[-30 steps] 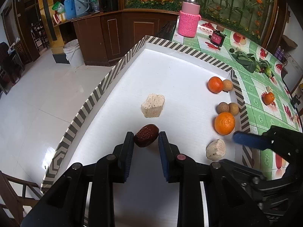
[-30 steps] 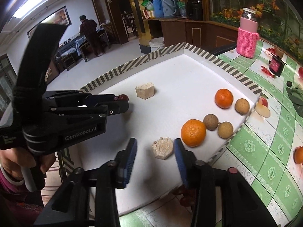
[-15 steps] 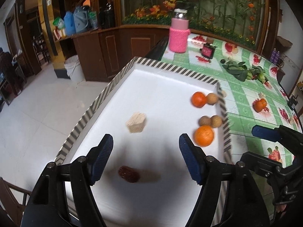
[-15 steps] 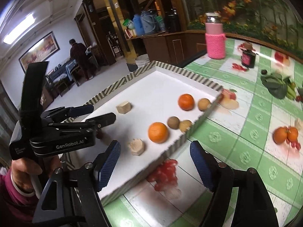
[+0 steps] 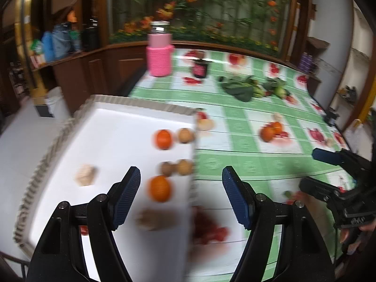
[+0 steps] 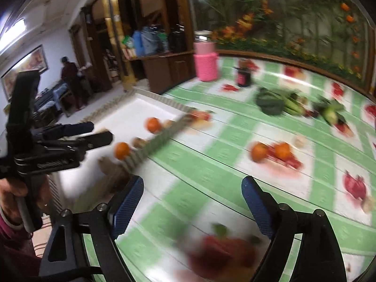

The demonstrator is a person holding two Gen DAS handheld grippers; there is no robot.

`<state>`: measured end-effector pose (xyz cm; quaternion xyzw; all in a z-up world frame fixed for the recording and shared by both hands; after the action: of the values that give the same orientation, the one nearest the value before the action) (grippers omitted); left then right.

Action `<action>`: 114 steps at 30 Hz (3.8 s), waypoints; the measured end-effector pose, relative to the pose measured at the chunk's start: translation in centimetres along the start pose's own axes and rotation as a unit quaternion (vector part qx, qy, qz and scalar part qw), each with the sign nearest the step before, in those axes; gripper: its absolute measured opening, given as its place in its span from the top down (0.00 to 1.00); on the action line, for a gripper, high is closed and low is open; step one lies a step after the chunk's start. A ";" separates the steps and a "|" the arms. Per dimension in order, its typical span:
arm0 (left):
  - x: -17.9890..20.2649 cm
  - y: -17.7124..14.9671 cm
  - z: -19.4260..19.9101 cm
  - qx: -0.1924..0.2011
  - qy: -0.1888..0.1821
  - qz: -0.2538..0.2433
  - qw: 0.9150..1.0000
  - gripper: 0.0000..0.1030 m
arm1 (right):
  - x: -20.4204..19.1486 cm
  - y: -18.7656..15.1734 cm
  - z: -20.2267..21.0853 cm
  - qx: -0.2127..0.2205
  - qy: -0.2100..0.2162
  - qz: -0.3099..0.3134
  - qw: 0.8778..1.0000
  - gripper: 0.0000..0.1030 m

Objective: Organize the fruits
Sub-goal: 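Move the left gripper back to the table and grasp an orange, then grasp another orange with the right gripper while the left holds its orange, then carry both oranges over the tray and open both grippers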

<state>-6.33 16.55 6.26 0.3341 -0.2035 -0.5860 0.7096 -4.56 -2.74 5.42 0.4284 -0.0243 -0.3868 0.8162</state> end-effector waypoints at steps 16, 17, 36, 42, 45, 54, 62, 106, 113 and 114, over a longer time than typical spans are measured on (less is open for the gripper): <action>13.8 3.2 -4.5 -0.059 -0.092 -0.107 0.988 0.31 | 12.7 -0.2 3.0 0.005 -0.077 -0.089 0.993 0.16; 14.7 3.3 -5.0 -0.061 -0.094 -0.115 0.987 0.31 | 13.0 -0.2 2.9 0.005 -0.079 -0.087 0.993 0.16; 18.5 4.3 -10.8 -0.095 -0.098 -0.145 0.980 0.69 | 14.9 1.2 0.6 -0.021 -0.067 -0.064 0.995 0.31; 18.0 4.3 -10.9 -0.091 -0.098 -0.135 0.982 0.73 | 14.6 1.6 -0.6 -0.027 -0.053 -0.062 0.996 0.36; 17.4 4.5 -10.6 -0.089 -0.091 -0.129 0.983 0.73 | 14.2 2.0 -1.6 -0.033 -0.046 -0.055 0.997 0.38; 15.2 4.8 -9.6 -0.084 -0.072 -0.114 0.987 0.73 | 14.2 4.2 -5.7 -0.045 -0.036 -0.053 0.997 0.53; 14.3 4.9 -8.9 -0.080 -0.069 -0.105 0.989 0.73 | 14.0 3.8 -6.7 -0.051 -0.049 -0.047 0.996 0.70; 1.5 1.2 -0.5 -0.024 -0.019 -0.027 0.999 0.72 | -1.8 2.1 -2.9 0.004 0.021 -0.002 1.000 0.71; -2.1 0.8 -0.8 -0.028 0.009 -0.006 1.000 0.72 | -4.5 3.2 -4.9 -0.004 0.040 0.021 0.999 0.71; -2.6 0.7 -0.9 -0.029 0.013 -0.002 0.999 0.72 | -5.0 3.4 -5.3 -0.007 0.044 0.025 0.999 0.71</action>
<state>-5.83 19.34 6.43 0.3215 -0.1764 -0.5890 0.7201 -4.01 5.21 5.97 0.4388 0.0032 -0.3472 0.8288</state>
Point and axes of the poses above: each gripper's, at about its wrist camera, not at the fingertips, and z roughly against the way its jaws point, x to its right, y to its top, the point moved 2 cm from there along -z, roughly the way its jaws point, and after that the axes turned 14 degrees about y, right-handed, at the moved point
